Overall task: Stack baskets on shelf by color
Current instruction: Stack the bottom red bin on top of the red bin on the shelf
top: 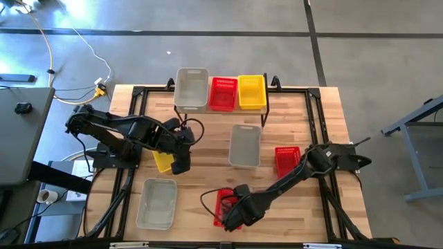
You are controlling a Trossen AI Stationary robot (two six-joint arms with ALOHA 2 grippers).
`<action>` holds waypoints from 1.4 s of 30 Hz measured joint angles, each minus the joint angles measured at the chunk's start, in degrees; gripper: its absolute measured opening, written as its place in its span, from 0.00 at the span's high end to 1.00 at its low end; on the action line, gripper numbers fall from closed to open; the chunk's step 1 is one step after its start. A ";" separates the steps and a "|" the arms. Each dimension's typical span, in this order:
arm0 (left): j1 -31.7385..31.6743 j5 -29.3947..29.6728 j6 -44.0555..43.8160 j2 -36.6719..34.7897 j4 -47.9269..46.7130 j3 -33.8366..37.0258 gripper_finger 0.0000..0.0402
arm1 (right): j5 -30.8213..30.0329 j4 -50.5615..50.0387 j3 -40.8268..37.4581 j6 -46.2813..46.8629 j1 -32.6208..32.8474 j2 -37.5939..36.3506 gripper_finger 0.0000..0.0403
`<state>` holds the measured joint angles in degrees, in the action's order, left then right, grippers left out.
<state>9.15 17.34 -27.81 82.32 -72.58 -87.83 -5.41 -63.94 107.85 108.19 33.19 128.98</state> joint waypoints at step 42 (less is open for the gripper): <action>-0.02 3.06 16.50 -1.92 -1.65 0.00 0.64 | -11.85 -26.20 23.89 -5.95 -2.81 0.01 1.00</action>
<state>9.13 20.40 -11.31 80.40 -74.23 -87.83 -17.26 -90.14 131.74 102.24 30.38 128.99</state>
